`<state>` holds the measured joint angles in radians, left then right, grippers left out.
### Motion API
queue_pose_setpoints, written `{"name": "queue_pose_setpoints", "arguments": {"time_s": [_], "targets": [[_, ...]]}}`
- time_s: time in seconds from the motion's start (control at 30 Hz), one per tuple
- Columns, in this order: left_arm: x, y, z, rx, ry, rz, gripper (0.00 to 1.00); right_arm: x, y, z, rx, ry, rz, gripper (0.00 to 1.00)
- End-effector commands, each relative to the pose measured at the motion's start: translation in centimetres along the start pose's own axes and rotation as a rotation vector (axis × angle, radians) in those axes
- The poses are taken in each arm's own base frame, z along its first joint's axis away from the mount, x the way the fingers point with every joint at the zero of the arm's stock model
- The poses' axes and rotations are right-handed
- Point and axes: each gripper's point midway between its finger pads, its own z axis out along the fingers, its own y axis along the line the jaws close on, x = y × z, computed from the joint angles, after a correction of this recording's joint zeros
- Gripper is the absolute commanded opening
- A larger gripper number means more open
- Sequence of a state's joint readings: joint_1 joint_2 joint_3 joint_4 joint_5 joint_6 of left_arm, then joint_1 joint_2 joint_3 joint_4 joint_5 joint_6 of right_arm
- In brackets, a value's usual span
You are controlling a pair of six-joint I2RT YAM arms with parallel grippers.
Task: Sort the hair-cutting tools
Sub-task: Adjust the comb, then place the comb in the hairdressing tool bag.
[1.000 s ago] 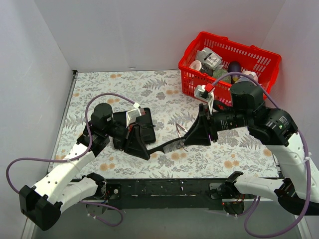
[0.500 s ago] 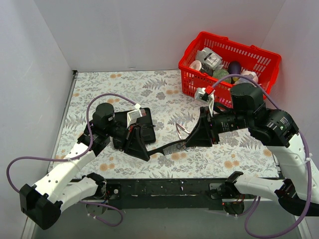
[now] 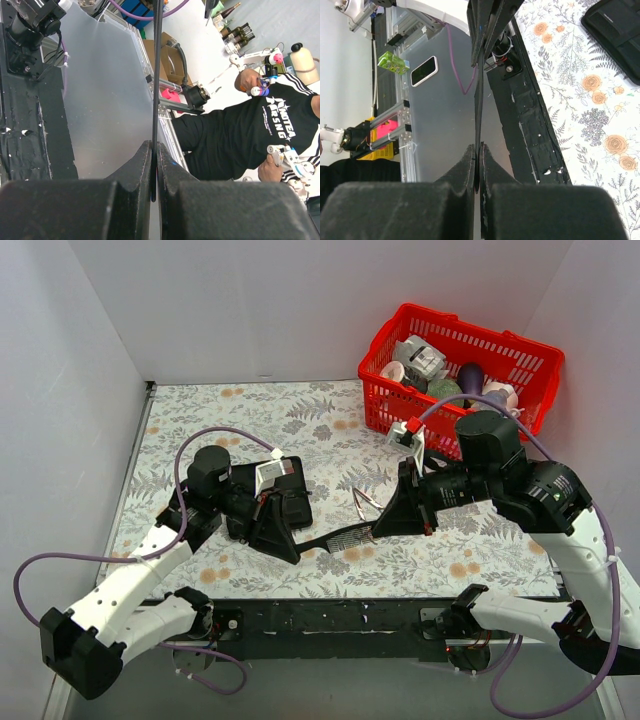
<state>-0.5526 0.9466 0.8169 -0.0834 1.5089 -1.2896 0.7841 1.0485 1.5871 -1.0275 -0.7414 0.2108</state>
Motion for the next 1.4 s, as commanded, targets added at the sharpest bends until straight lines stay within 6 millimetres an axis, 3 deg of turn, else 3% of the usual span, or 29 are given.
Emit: {"name": "queue_pose_setpoints", "arguments": {"time_s": [0.0,0.07,0.13,0.17,0.2,0.27,0.3,0.33,0.47,0.5,0.57,0.63,0.77,0.9,0.93,0.97,1.03,1.23,1.37], "targets": [[-1.0,-0.3,0.0,-0.020,-0.016,0.025,0.00,-0.4,0.7,-0.1,-0.037,-0.016,-0.023,0.01],[-1.1,0.0,0.1,-0.027,-0.020,0.016,0.00,-0.4,0.4,0.1,-0.031,-0.017,-0.022,0.01],[-1.2,0.3,0.1,-0.039,-0.027,0.007,0.09,-0.5,0.2,0.3,-0.028,-0.024,-0.024,0.01],[-1.3,0.5,0.1,-0.050,-0.035,0.004,0.19,-0.6,0.1,0.4,-0.028,-0.024,-0.024,0.01],[-1.4,0.8,0.2,-0.064,-0.042,-0.013,0.39,-0.5,-0.1,0.5,-0.026,-0.023,-0.021,0.01],[-3.0,1.6,0.1,-0.151,-0.087,0.024,0.66,-0.6,-0.5,0.7,-0.013,-0.025,-0.020,0.01],[-3.5,4.1,-0.3,-0.285,-0.130,-0.057,0.81,-0.3,-1.0,1.0,-0.003,-0.018,-0.016,0.01],[-4.2,4.9,-0.6,-0.349,-0.148,-0.036,0.98,-0.4,-1.3,1.1,0.006,-0.021,-0.022,0.01],[-8.1,8.9,-4.1,-0.737,-0.308,-0.072,0.98,-0.2,-3.4,1.9,0.077,-0.018,-0.005,0.01],[-9.9,9.7,-6.5,-0.911,-0.392,-0.075,0.98,-0.3,-4.2,2.1,0.106,-0.018,0.000,0.01],[-10.9,11.6,-9.4,-1.104,-0.466,-0.146,0.98,-0.1,-5.5,2.6,0.138,-0.017,0.015,0.01],[-10.8,13.4,-12.8,-1.315,-0.509,-0.217,0.98,-0.5,-6.9,2.9,0.167,-0.034,0.024,0.01],[-8.6,16.4,-15.8,-1.490,-0.539,-0.350,0.98,-0.6,-10.5,3.7,0.212,-0.039,0.065,0.01],[-5.9,19.3,-17.8,-1.514,-0.602,-0.484,0.98,-1.2,-14.6,4.4,0.261,-0.054,0.114,0.01],[-5.4,19.7,-19.5,-1.510,-0.648,-0.533,0.98,-1.2,-15.8,4.2,0.276,-0.063,0.132,0.01],[-3.5,20.6,-19.5,-1.472,-0.637,-0.597,0.98,-1.2,-16.4,4.2,0.277,-0.065,0.141,0.01],[-3.1,21.0,-21.5,-1.465,-0.710,-0.615,0.98,-0.8,-18.5,4.7,0.290,-0.056,0.171,0.01],[-0.6,22.9,-23.1,-1.371,-0.770,-0.708,0.98,-0.7,-22.2,6.0,0.279,-0.037,0.213,0.01],[1.6,24.6,-22.9,-1.286,-0.762,-0.802,0.98,-1.0,-23.9,6.4,0.259,-0.033,0.242,0.01]]}}
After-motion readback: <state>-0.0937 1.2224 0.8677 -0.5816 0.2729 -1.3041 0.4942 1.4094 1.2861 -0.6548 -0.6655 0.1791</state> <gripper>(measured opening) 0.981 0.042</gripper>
